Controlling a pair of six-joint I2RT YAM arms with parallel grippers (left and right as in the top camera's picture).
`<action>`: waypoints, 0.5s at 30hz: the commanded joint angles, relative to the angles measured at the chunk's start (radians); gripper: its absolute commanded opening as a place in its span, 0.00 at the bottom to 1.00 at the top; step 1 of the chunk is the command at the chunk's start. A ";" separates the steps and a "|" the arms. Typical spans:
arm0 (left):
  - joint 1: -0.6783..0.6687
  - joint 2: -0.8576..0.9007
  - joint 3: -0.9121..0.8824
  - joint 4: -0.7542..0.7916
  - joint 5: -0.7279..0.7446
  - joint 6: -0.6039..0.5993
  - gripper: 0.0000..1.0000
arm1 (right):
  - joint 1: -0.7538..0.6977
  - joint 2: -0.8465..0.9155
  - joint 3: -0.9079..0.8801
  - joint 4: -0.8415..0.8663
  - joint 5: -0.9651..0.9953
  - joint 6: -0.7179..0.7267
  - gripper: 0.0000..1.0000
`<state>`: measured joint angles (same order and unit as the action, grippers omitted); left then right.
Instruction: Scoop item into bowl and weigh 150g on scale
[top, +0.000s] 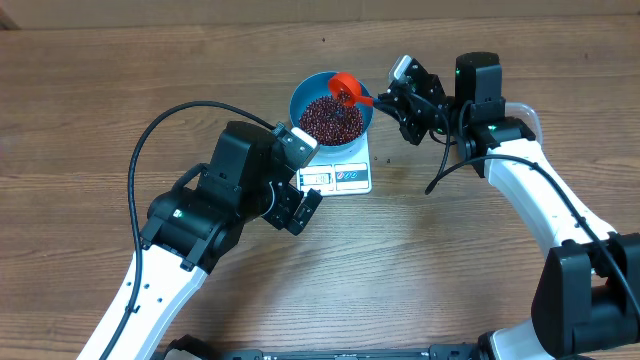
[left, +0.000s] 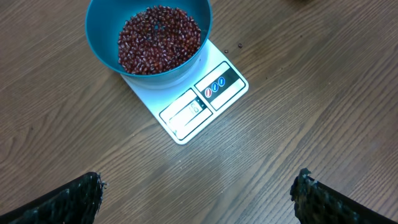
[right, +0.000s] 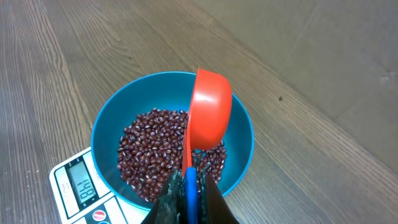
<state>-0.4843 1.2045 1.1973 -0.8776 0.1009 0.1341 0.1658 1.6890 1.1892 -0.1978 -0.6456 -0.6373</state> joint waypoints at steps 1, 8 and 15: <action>0.003 0.002 0.000 -0.002 0.000 0.019 1.00 | 0.010 -0.028 0.010 -0.027 0.009 0.014 0.04; 0.003 0.002 0.000 -0.002 0.000 0.019 1.00 | 0.016 -0.026 0.010 -0.014 0.016 -0.011 0.04; 0.003 0.002 0.000 -0.002 0.000 0.019 1.00 | 0.018 -0.026 0.010 -0.008 0.023 -0.011 0.04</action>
<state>-0.4843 1.2045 1.1973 -0.8772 0.1013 0.1341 0.1783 1.6886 1.1892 -0.2150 -0.6235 -0.6437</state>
